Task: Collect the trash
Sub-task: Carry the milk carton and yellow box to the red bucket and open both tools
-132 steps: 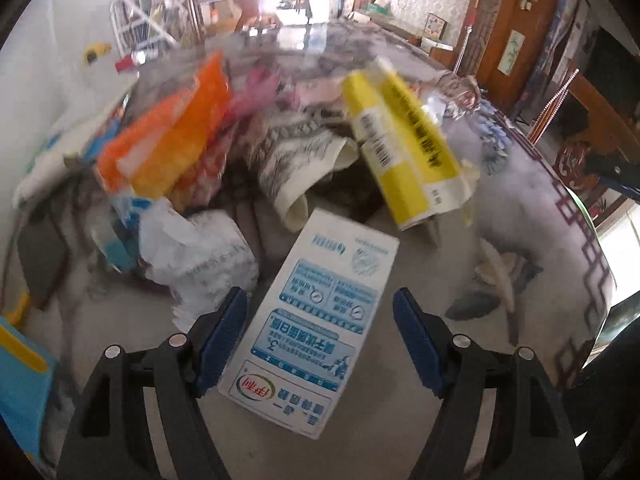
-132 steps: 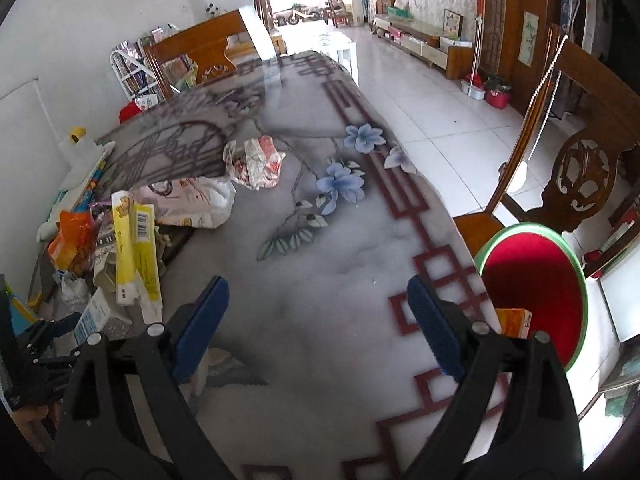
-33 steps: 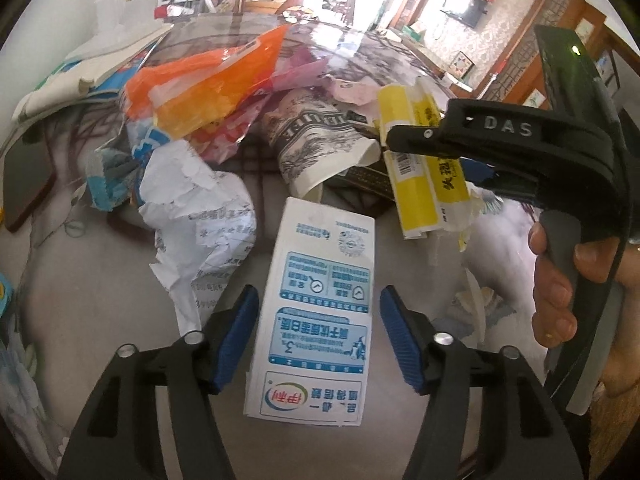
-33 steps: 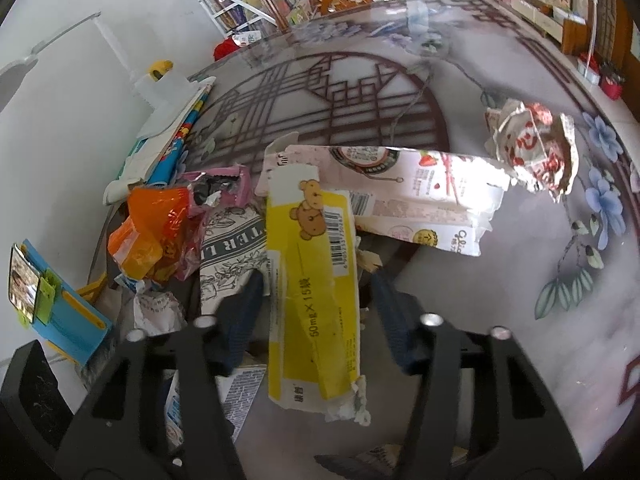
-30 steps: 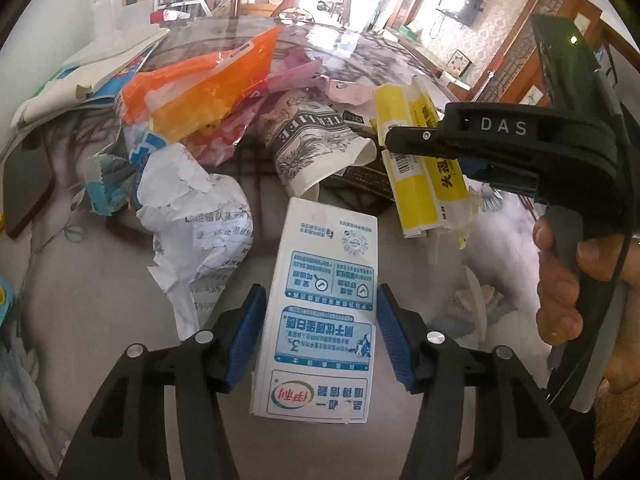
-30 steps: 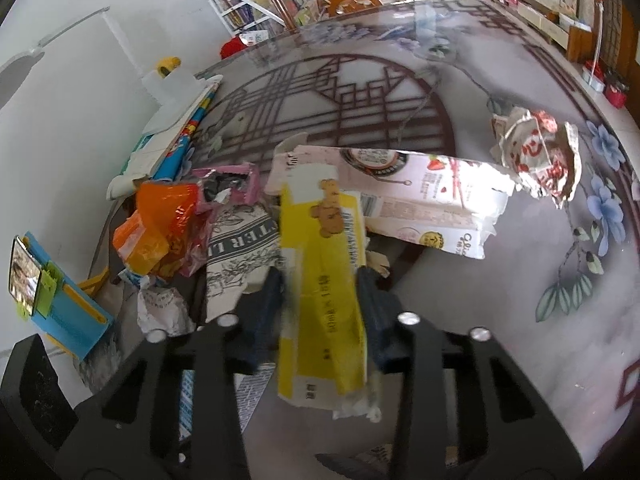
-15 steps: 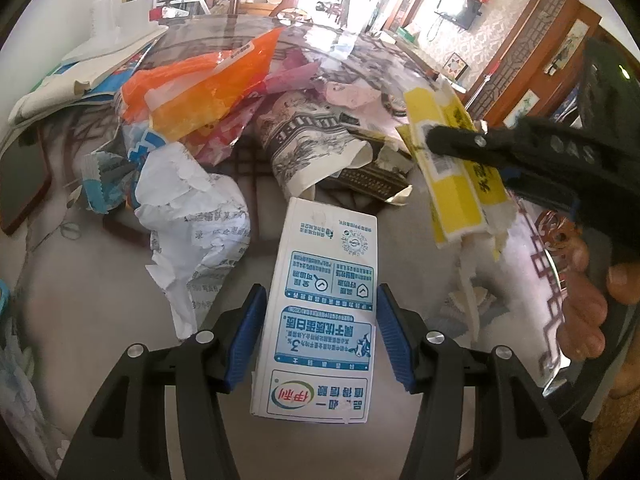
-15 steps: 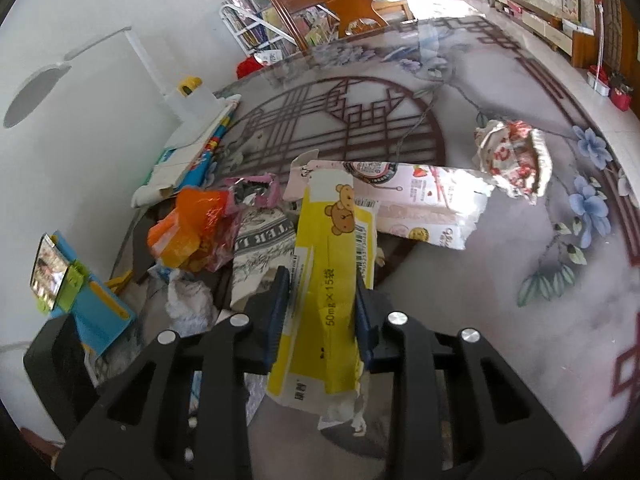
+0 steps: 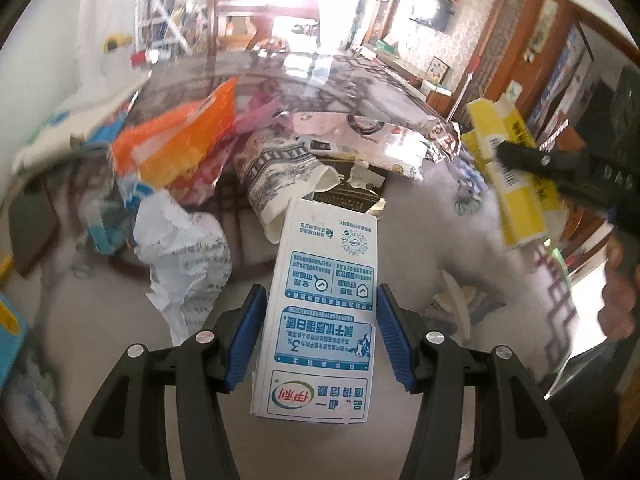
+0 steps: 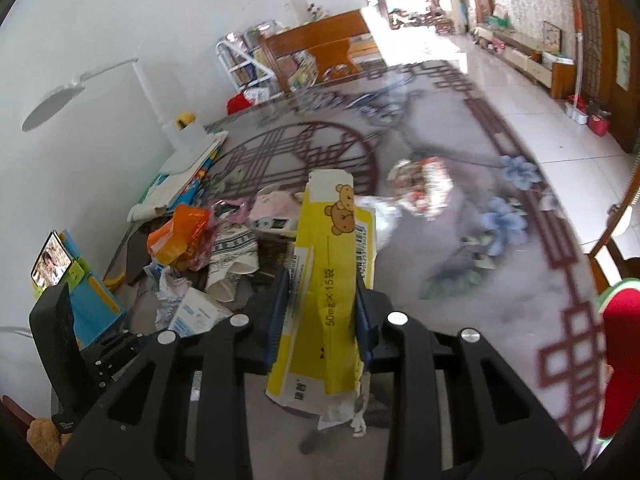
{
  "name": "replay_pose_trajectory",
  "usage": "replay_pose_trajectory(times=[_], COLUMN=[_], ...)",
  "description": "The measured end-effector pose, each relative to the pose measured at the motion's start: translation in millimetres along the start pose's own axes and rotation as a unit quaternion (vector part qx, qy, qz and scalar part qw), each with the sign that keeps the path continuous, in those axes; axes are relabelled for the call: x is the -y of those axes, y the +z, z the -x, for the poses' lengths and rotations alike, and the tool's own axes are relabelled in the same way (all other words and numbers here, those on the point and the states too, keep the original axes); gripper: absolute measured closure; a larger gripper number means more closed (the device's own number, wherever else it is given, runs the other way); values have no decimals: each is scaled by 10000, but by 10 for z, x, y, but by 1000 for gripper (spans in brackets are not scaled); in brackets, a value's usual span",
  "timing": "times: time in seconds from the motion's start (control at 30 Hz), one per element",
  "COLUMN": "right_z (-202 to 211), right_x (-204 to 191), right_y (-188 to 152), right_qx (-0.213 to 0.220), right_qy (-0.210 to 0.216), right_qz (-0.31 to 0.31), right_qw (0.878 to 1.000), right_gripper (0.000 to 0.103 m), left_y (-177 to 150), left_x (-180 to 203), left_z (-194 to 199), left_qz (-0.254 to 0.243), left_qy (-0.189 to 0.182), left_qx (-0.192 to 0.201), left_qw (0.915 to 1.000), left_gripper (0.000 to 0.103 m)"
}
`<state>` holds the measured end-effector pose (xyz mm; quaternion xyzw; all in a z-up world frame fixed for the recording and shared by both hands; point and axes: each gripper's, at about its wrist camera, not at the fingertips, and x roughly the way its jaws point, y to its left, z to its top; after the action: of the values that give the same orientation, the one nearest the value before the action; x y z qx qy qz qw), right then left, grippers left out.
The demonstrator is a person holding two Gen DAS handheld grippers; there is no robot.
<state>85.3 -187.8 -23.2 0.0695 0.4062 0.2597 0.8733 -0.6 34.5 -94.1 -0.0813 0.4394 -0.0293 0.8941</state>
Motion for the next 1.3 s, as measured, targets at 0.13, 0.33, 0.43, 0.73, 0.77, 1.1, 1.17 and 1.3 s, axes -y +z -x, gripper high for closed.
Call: replay_pose_trajectory(times=[0.13, 0.33, 0.43, 0.73, 0.77, 1.1, 1.17, 1.3], right_z=[316, 784, 975, 1403, 1403, 1599, 1638, 1793], right_x=[279, 796, 1108, 2065, 2120, 2814, 2905, 3009], right_y=[-46, -118, -189, -427, -453, -761, -820, -903], right_qx=[277, 700, 818, 1070, 1050, 1198, 1251, 1489], right_qy=[-230, -672, -953, -1594, -1634, -1741, -1709, -2120], right_qz=[-132, -501, -739, -1998, -2119, -3446, -3669, -3858], right_qw=[9993, 9940, 9893, 9608, 9578, 9146, 9058, 8855], right_gripper=[73, 73, 73, 73, 73, 73, 73, 73], left_y=[-14, -30, 40, 416, 447, 596, 612, 650], left_x=[194, 609, 893, 1609, 1692, 2830, 3056, 3423], left_z=[78, 156, 171, 38, -2, -571, -730, -907], left_qz=[-224, -20, -158, 146, 162, -401, -530, -801], left_qy=[-3, -469, -570, -1307, -1391, -2026, -2064, -2166], left_qx=[143, 358, 474, 544, 504, -96, -241, -382], left_qw=[9996, 9983, 9971, 9898, 9889, 9784, 9767, 9722], left_gripper=[50, 50, 50, 50, 50, 50, 50, 50])
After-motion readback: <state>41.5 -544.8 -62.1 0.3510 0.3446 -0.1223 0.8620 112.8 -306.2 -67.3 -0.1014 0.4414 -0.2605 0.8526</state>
